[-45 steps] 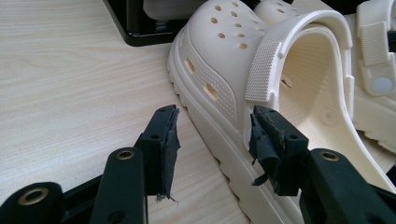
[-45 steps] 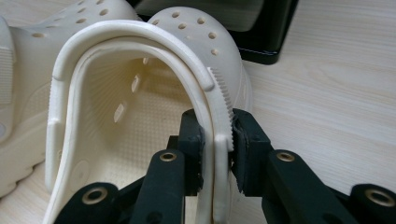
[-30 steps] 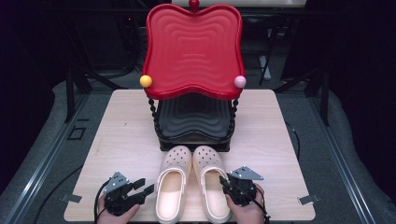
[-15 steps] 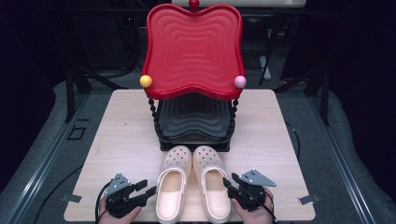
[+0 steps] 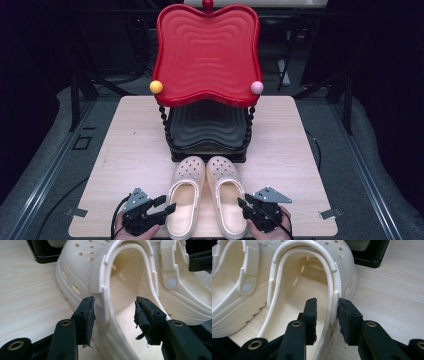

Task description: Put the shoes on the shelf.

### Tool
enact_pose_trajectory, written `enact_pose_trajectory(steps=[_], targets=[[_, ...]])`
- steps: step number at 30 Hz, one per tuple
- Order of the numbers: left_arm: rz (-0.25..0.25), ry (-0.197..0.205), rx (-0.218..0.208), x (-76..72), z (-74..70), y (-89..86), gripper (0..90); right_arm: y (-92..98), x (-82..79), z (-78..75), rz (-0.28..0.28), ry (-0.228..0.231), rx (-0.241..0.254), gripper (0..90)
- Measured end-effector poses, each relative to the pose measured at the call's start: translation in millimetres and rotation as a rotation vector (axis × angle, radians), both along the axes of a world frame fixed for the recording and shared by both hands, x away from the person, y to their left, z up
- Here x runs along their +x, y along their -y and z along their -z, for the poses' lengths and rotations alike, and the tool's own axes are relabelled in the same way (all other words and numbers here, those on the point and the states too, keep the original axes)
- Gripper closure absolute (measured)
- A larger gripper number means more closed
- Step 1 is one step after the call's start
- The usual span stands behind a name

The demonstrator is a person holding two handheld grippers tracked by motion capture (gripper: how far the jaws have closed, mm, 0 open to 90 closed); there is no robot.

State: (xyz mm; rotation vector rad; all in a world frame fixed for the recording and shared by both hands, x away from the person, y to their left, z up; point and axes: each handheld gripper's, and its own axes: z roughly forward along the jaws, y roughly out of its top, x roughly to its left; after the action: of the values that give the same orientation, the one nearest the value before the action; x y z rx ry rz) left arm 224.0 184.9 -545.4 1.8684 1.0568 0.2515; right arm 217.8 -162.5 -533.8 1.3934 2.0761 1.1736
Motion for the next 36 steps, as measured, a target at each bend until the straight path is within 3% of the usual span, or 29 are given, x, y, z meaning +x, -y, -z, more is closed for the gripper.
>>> enact_pose_trajectory(steps=[3,4,9,12,14,16,17,19,21,22,27,31,32,33,36], targets=[[-0.024,-0.009,0.022,0.4,1.3,3.9,53.1,-0.1,-1.2,-2.6,-0.003,-0.013,-0.021,72.7],[-0.033,-0.017,0.023,0.7,1.5,4.5,54.7,-0.9,-0.8,-1.8,0.006,0.002,-0.015,73.6],[-0.034,-0.031,0.015,0.7,1.8,9.4,67.2,-2.4,-1.0,-2.7,0.014,-0.020,0.005,79.2],[-0.031,-0.024,0.024,-0.1,0.6,14.4,67.2,-5.9,-1.5,-2.9,0.014,-0.016,-0.005,78.9],[-0.030,-0.028,0.019,-0.2,0.7,15.8,67.1,-7.5,-1.1,-2.2,0.014,-0.012,0.011,78.8],[-0.037,-0.023,0.020,-0.2,1.0,16.6,66.6,-8.5,-2.9,-2.9,0.011,-0.037,0.030,78.6],[-0.041,-0.025,0.020,0.1,1.1,16.9,66.2,-10.6,-3.0,-1.0,0.019,-0.016,0.044,78.5],[-0.046,-0.029,0.022,1.3,1.5,16.8,65.2,-12.2,-4.0,-1.7,0.014,-0.018,0.036,76.9],[-0.049,-0.031,0.021,2.3,2.0,17.1,64.3,-11.1,-5.1,-3.8,0.010,-0.052,0.056,76.1],[-0.050,-0.033,0.022,2.9,2.3,17.3,63.4,-11.9,-4.4,-1.7,0.013,-0.047,0.078,75.9],[-0.074,-0.029,0.014,4.6,4.1,20.1,58.6,-11.6,-4.4,-0.5,0.010,-0.048,0.059,71.6],[-0.103,-0.033,-0.002,4.9,5.3,24.3,57.3,-16.4,-5.9,0.1,0.014,-0.014,0.016,61.6],[-0.107,-0.034,-0.003,4.4,5.5,24.9,57.4,-18.9,-5.9,2.4,0.026,0.027,0.017,56.5],[-0.109,-0.033,0.000,3.9,5.6,25.3,57.4,-17.7,-8.4,-0.7,0.022,-0.009,-0.026,55.7],[-0.118,-0.035,-0.005,3.3,6.2,25.0,58.4,-18.4,-6.3,3.5,0.048,0.027,-0.002,55.5]])
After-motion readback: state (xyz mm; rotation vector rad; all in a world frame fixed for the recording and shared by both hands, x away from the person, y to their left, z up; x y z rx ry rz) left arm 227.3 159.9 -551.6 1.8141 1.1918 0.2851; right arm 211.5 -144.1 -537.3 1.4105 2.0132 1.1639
